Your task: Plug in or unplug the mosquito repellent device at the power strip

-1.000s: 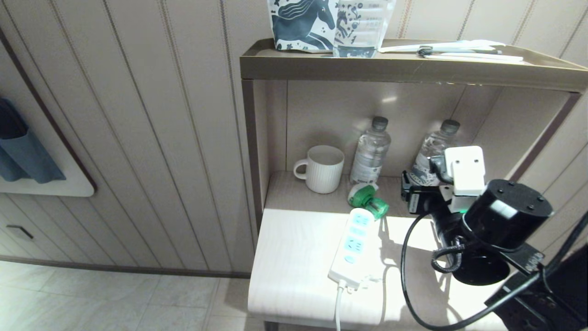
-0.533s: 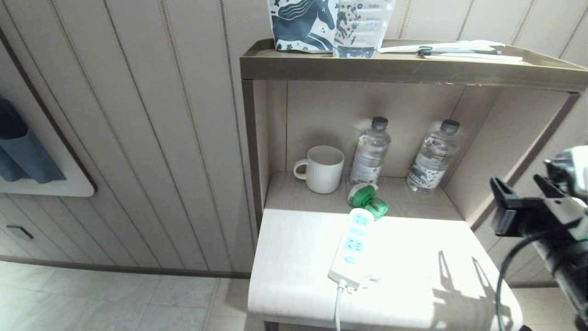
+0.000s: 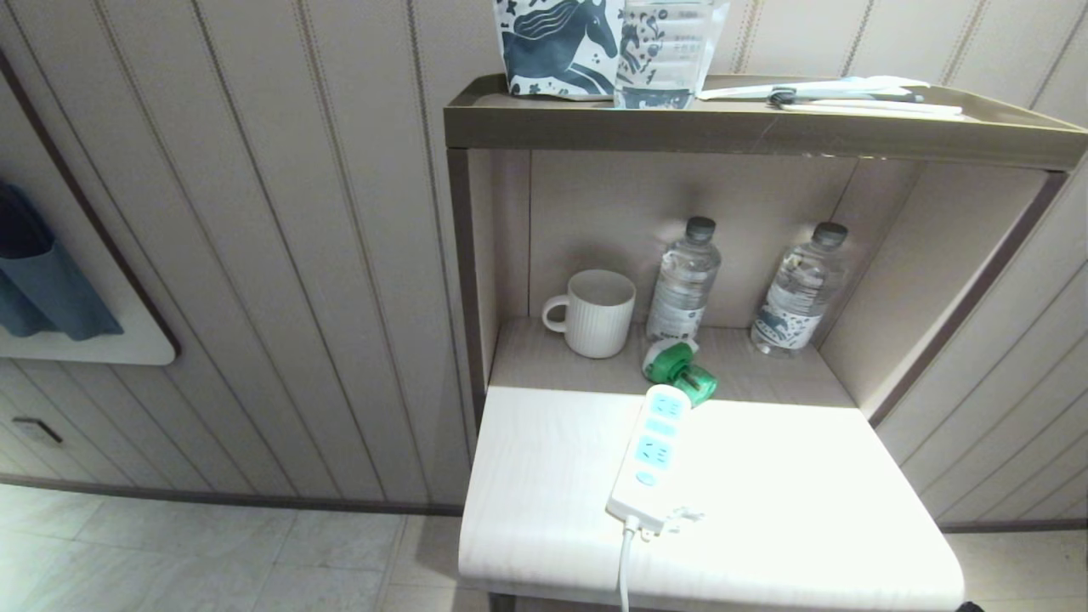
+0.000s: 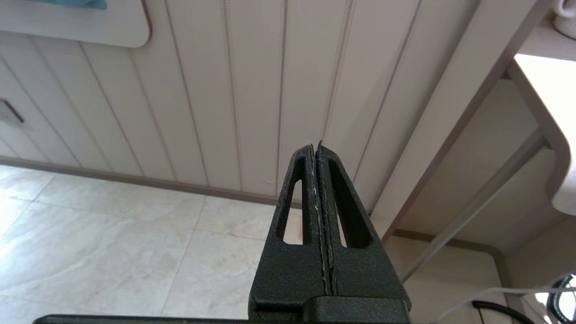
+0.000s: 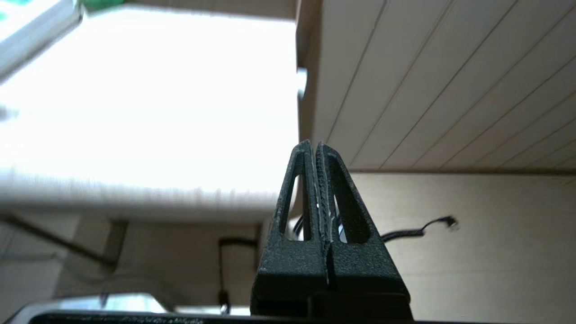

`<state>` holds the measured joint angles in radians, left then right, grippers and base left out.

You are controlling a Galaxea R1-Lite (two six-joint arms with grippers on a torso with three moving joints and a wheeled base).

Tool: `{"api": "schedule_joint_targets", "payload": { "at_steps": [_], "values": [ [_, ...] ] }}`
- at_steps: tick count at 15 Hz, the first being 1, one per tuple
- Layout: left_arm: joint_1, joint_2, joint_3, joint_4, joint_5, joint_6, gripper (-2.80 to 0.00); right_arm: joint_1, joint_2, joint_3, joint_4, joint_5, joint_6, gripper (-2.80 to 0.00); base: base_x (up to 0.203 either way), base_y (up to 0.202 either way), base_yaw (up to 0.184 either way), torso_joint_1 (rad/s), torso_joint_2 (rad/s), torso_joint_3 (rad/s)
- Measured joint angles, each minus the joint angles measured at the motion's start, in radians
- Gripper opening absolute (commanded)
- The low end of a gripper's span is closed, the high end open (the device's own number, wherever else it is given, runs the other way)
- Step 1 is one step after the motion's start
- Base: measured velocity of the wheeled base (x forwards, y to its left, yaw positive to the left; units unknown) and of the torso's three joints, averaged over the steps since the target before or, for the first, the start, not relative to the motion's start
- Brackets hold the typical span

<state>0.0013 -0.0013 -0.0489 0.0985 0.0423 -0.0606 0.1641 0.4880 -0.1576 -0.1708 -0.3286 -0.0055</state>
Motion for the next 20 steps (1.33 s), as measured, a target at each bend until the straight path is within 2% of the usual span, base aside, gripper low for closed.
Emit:
{"api": "schedule_joint_targets", "payload": {
  "at_steps": [1, 4, 6, 8, 9, 12, 20],
  "values": [
    [0.0, 0.0, 0.0, 0.0, 0.0, 0.0, -2.8, -0.038, -0.073, 0.047, 0.054, 0.052, 0.012, -2.8, 0.0, 0.0, 0.0, 0.0, 0.0, 0.0],
    [0.0, 0.0, 0.0, 0.001, 0.0, 0.0, -2.8, -0.124, -0.245, 0.127, 0.063, 0.144, 0.02, -2.8, 0.0, 0.0, 0.0, 0.0, 0.0, 0.0],
    [0.0, 0.0, 0.0, 0.001, 0.0, 0.0, -2.8, -0.148, -0.345, 0.141, 0.067, 0.181, 0.005, -2.8, 0.0, 0.0, 0.0, 0.0, 0.0, 0.0],
    [0.0, 0.0, 0.0, 0.001, 0.0, 0.0, -2.8, -0.155, -0.425, 0.14, 0.124, 0.259, -0.035, -2.8, 0.0, 0.0, 0.0, 0.0, 0.0, 0.0],
    [0.0, 0.0, 0.0, 0.001, 0.0, 0.0, -2.8, -0.157, -0.447, 0.139, 0.142, 0.288, -0.029, -2.8, 0.0, 0.0, 0.0, 0.0, 0.0, 0.0],
    [0.0, 0.0, 0.0, 0.001, 0.0, 0.0, -2.8, -0.158, -0.478, 0.154, 0.162, 0.305, 0.028, -2.8, 0.0, 0.0, 0.0, 0.0, 0.0, 0.0],
    [0.0, 0.0, 0.0, 0.0, 0.0, 0.0, -2.8, -0.159, -0.488, 0.158, 0.167, 0.306, 0.026, -2.8, 0.0, 0.0, 0.0, 0.0, 0.0, 0.0]
  ]
}}
